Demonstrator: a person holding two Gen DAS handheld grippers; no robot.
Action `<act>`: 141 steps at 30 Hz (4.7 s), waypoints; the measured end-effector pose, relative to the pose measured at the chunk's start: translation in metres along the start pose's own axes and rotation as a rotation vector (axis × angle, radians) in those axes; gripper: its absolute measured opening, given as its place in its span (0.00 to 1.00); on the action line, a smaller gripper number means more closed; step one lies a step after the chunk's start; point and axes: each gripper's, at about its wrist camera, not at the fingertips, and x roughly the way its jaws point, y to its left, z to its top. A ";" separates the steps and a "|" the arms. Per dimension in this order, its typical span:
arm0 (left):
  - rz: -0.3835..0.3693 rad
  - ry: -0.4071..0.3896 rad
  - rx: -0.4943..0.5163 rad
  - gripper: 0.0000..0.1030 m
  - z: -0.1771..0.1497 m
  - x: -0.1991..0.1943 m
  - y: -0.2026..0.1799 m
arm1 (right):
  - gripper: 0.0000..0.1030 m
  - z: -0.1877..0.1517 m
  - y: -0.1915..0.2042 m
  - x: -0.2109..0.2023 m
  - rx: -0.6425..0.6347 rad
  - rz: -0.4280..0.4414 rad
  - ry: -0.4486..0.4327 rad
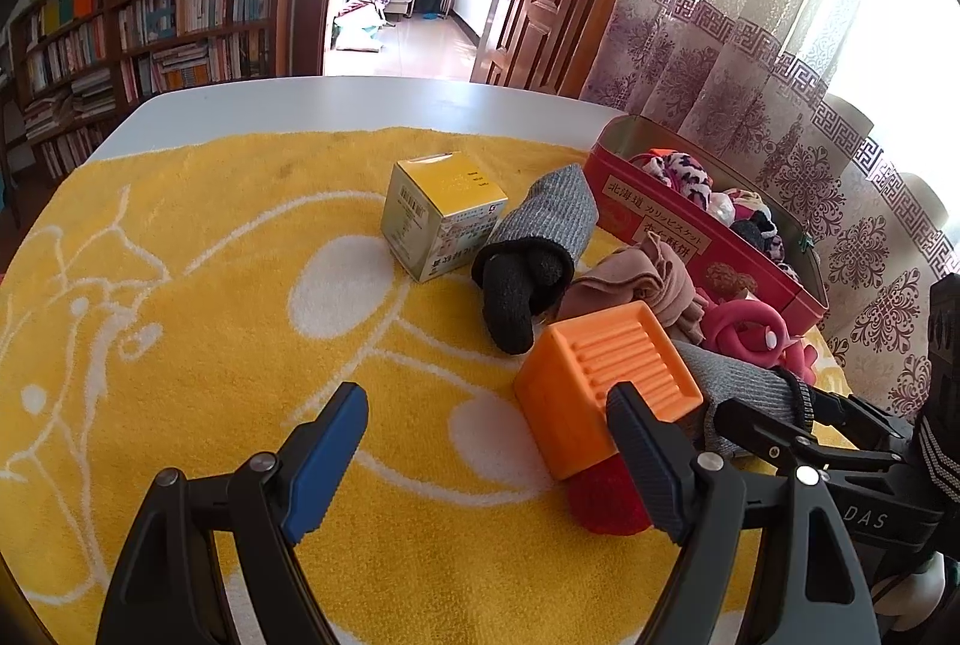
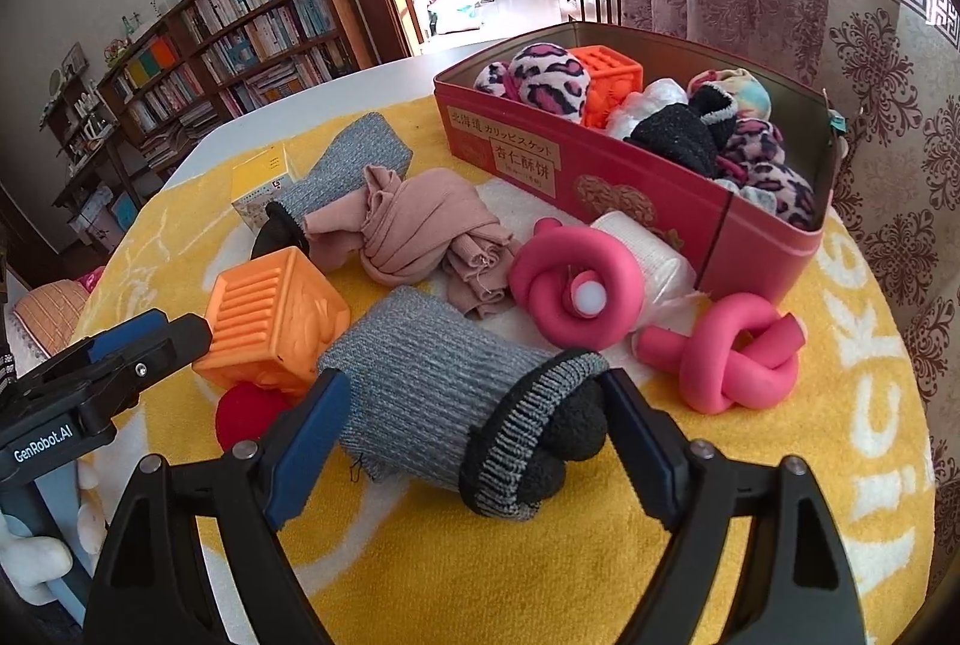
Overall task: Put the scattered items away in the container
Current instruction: 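Grasp the grey sock with the right tool while the left tool grasps the orange block, then carry the orange block and grey sock to the red tin, opening the left tool, then withdraw the left tool to the towel while the right tool holds the grey sock over the tin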
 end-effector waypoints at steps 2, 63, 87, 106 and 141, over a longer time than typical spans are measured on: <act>-0.006 -0.001 -0.003 0.81 0.000 0.000 0.001 | 0.92 -0.001 0.003 0.005 -0.013 -0.010 0.010; -0.170 -0.076 -0.004 0.53 0.014 -0.002 -0.039 | 0.73 -0.020 -0.047 -0.029 0.195 0.021 -0.192; -0.181 -0.113 0.032 0.53 0.035 -0.022 -0.054 | 0.78 0.074 -0.095 -0.056 0.218 -0.271 -0.351; -0.219 -0.113 0.136 0.53 0.120 0.025 -0.139 | 0.80 0.050 -0.114 -0.050 0.296 -0.203 -0.384; -0.109 -0.064 0.056 0.82 0.086 0.025 -0.090 | 0.81 0.045 -0.113 -0.051 0.272 -0.196 -0.423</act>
